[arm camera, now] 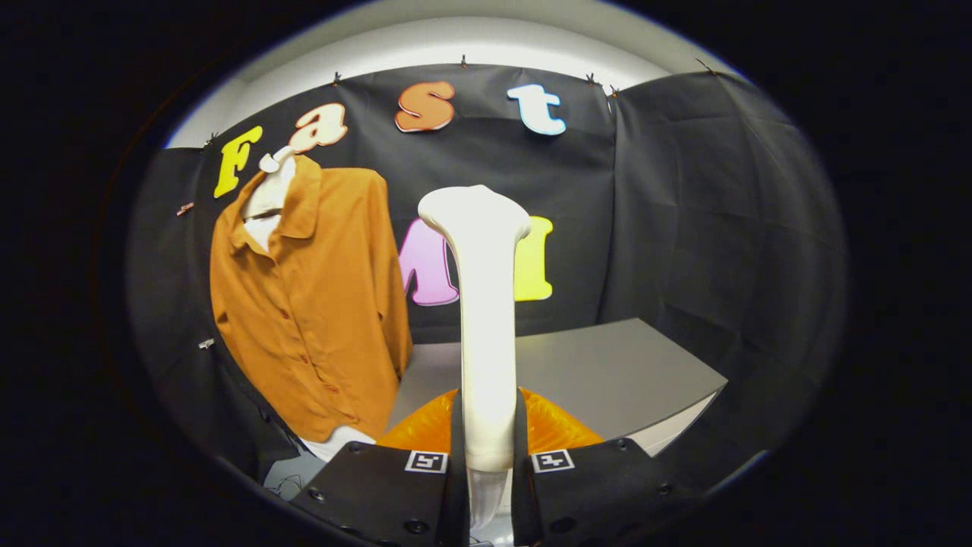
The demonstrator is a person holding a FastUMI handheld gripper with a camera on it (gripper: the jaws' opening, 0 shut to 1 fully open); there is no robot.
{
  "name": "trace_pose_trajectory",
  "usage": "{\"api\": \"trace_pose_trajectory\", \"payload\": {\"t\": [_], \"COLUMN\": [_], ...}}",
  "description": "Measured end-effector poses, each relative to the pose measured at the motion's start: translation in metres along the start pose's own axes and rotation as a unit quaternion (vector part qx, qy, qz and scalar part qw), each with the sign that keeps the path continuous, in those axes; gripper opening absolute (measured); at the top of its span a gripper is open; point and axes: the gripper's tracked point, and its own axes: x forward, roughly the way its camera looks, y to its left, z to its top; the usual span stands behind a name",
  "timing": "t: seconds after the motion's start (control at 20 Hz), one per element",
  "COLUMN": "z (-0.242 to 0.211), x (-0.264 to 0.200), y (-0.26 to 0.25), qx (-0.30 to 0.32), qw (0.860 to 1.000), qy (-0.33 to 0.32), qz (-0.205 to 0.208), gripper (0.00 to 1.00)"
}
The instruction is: Iron the clothes twice with a garment steamer, once on the left side and once on the right side.
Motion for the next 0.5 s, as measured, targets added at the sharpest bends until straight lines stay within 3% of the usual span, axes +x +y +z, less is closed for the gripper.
{"api": "trace_pose_trajectory", "payload": {"t": [0.2, 0.5], "z": [0.015, 0.019], "x": [-0.028, -0.034], "y": [0.049, 0.113], "qx": [0.007, -0.006], "qw": [0.999, 0.997], "qy": [-0.046, -0.076], "qz": [0.007, 0.018], "gripper": [0.25, 0.25]}}
